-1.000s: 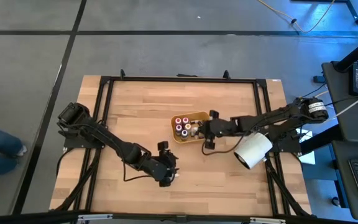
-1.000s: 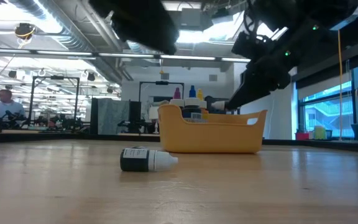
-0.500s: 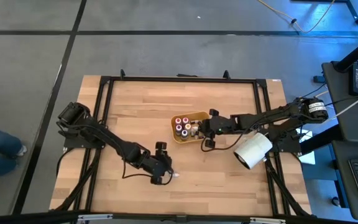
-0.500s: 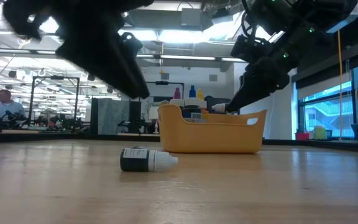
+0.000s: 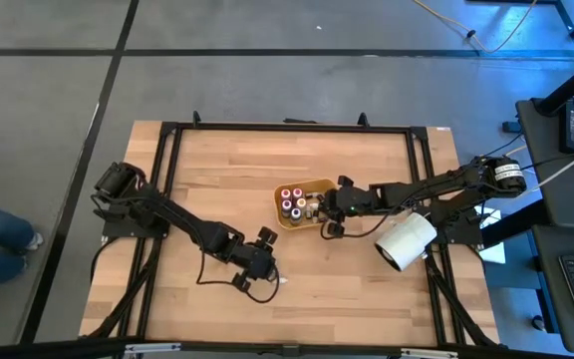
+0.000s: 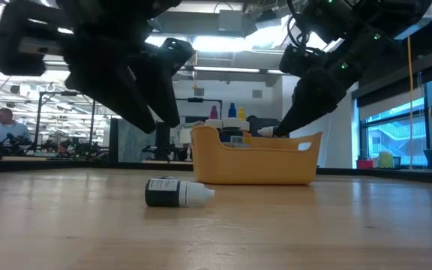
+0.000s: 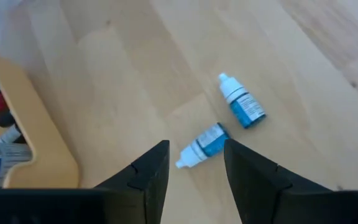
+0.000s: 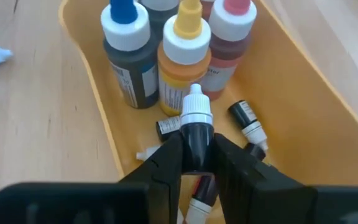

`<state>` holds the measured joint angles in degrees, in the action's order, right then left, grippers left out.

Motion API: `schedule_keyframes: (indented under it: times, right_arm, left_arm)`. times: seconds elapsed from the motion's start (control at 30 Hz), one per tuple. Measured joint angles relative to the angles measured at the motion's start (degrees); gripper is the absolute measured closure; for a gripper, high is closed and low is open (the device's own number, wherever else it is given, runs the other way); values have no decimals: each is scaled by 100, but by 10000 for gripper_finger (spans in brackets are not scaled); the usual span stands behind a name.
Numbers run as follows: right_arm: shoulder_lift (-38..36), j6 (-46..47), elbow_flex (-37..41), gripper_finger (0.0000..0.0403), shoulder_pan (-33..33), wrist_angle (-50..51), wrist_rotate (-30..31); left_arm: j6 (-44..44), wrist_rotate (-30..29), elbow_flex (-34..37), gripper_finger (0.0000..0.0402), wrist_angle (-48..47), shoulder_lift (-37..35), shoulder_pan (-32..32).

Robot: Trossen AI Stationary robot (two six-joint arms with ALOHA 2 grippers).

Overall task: Pick & Place food coloring
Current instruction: Put the small red food coloring bottle into the yellow bin, then put the small blue food coloring bottle into the yellow bin

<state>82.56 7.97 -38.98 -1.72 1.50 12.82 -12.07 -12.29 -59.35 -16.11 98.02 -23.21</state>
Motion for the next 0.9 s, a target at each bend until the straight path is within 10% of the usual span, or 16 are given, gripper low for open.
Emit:
schedule_keyframes:
  times: [0.9]
  right_arm:
    - [660, 199, -9, 274, -2, -308, 22]
  left_arm:
    - [-1619, 232, 0, 265, 234, 24, 145]
